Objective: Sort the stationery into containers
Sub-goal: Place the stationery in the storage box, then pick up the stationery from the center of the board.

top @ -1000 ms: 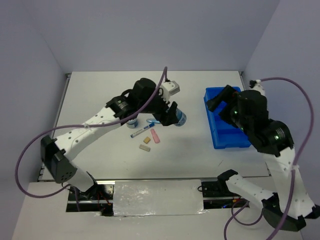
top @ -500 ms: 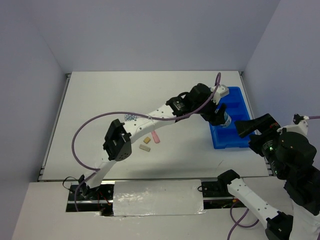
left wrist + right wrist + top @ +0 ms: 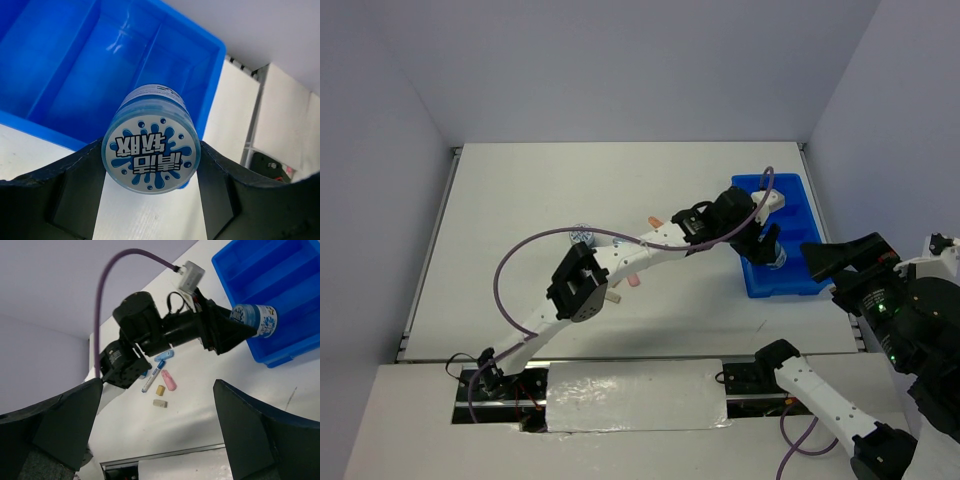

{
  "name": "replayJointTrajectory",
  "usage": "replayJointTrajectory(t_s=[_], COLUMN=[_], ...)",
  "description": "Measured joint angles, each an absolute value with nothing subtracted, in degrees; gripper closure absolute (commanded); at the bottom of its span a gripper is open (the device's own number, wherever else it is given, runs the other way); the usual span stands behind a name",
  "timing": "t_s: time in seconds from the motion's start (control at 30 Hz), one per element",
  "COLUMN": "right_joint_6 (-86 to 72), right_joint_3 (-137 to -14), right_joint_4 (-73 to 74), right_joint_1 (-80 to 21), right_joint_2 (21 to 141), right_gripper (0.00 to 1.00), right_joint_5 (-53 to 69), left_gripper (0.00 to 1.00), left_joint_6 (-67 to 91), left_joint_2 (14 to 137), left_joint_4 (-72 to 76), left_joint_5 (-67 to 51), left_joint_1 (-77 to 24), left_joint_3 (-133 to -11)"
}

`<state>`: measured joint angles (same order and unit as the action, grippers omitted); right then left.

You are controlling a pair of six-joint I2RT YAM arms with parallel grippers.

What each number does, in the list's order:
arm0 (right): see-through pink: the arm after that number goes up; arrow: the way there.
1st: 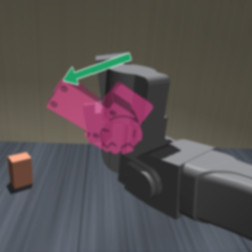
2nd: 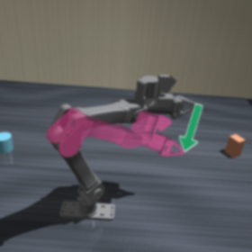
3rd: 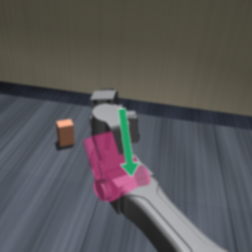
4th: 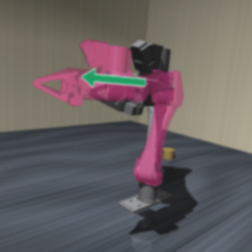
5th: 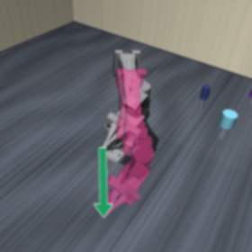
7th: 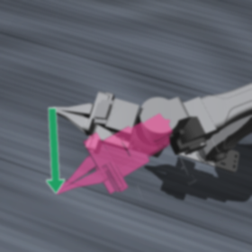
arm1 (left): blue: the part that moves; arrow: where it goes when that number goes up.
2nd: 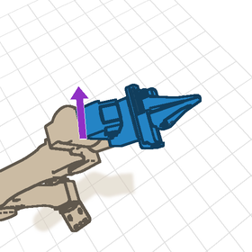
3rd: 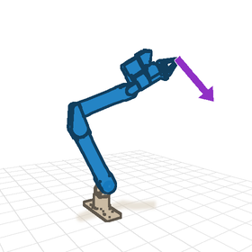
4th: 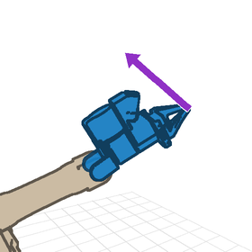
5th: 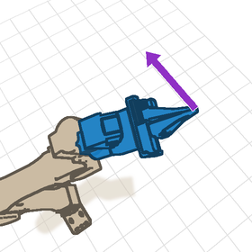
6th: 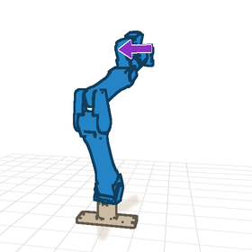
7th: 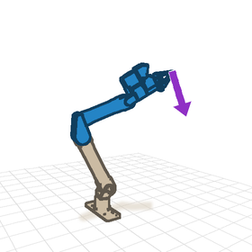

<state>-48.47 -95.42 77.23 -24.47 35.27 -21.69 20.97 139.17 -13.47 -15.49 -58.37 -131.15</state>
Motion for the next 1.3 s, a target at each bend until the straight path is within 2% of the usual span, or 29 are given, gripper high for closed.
replayJointTrajectory(t_s=[0.07,0.2,0.3,0.33,0.4,0.5,0.9,1.07,1.17,1.3], right_joint_6=[-47.9,-46.6,-45.8,-45.5,-45.0,-44.1,-42.5,-40.1,-38.3,-37.0], right_joint_3=[-95.8,-95.9,-95.8,-95.8,-95.7,-95.7,-93.8,-90.1,-85.4,-77.0], right_joint_4=[77.2,77.3,77.2,77.2,77.2,77.3,76.9,72.7,66.9,56.2], right_joint_1=[-24.5,-24.5,-24.5,-24.5,-24.5,-24.5,-24.5,-24.5,-24.5,-25.0], right_joint_2=[35.5,36.4,37.3,37.5,37.9,38.5,39.3,39.4,40.0,45.9], right_gripper=[0.00,0.00,0.00,0.00,0.00,0.00,0.00,0.00,0.00,0.00], right_joint_5=[-21.8,-21.8,-21.7,-21.6,-21.6,-21.4,-19.6,-17.1,-14.5,-9.2], left_gripper=[0.92,0.79,0.64,0.50,0.34,0.01,0.01,0.01,0.01,0.01], left_joint_6=[20.7,19.5,19.4,19.4,19.4,19.4,19.9,22.6,25.4,31.0], left_joint_2=[140.5,141.5,141.6,141.6,141.6,141.6,141.1,131.3,120.7,105.0], left_joint_4=[-13.9,-15.5,-15.5,-15.3,-15.3,-15.4,-14.2,-14.7,-18.2,-25.4], left_joint_5=[-15.1,-14.6,-14.5,-14.5,-14.4,-14.4,-12.3,-4.7,1.8,12.2], left_joint_1=[-58.8,-59.9,-60.3,-60.4,-60.5,-60.5,-59.5,-56.6,-50.5,-33.2], left_joint_3=[-131.7,-131.7,-131.7,-131.7,-131.7,-131.7,-132.2,-122.9,-115.7,-108.6])
